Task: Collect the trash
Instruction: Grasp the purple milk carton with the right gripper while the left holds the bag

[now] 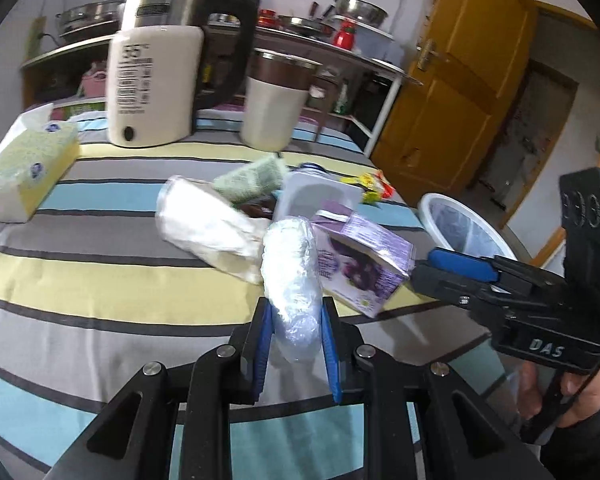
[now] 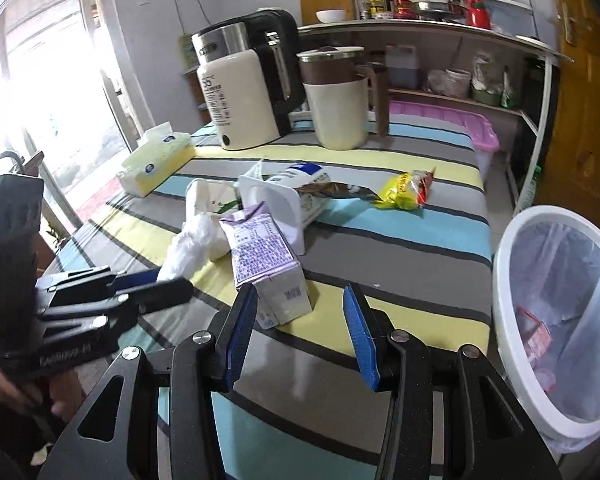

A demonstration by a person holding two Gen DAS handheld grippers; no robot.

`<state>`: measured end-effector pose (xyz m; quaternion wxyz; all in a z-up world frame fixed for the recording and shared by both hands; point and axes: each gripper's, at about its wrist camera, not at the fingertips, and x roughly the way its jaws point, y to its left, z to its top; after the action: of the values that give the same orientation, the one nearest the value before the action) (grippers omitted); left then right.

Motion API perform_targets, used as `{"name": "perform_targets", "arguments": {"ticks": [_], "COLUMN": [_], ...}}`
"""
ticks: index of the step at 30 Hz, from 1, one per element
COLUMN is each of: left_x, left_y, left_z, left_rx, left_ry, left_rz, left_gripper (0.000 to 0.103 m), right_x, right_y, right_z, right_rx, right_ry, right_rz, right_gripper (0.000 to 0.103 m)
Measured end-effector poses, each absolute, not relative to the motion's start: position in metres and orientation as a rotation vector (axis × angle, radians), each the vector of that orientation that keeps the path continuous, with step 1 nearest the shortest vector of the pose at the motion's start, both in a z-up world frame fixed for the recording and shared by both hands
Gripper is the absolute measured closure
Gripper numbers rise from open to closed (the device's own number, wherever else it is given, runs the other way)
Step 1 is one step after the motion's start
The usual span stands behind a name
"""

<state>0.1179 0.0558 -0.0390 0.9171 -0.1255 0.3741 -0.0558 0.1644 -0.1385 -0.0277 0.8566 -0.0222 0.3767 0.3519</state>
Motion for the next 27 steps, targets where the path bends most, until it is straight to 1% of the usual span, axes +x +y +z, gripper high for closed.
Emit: {"name": "perform_targets", "arguments": {"ticks": [7, 16, 17, 18, 27], "left_x": [0.119, 0.118, 0.118, 0.118, 0.114], "left_y": [0.066, 0.069, 0.07, 0.07, 0.062], "left_z": [-0.043, -0.044, -0.044, -0.044, -0.04], "left_rx": [-0.27, -0.277, -0.278, -0.277, -0.269], "left_ry": [0.776, 0.778, 0.778, 0.778, 0.763], "left_rz": [-0.095, -0.097, -0.096, -0.096, -0.114], "left_gripper": [0.079, 0.079, 0.079, 0.079, 0.079], "right_x": [0.161, 0.168, 0.167, 0.167, 0.158], "right_y": [-0.126, -0.109, -0.109, -0.11, -0.129], "right_z": [-0.022, -0.028, -0.028, -0.027, -0.022], "right_rx": [-0.08, -0.114, -0.107, -0.098, -0.028], "right_ry": [0.76, 0.794, 0.796, 0.797, 0.786], "right_rz": [0.79, 0.816, 0.822, 0.826, 0.77], "right_gripper": [0.057, 0.057, 0.059, 0.063, 0.063]}}
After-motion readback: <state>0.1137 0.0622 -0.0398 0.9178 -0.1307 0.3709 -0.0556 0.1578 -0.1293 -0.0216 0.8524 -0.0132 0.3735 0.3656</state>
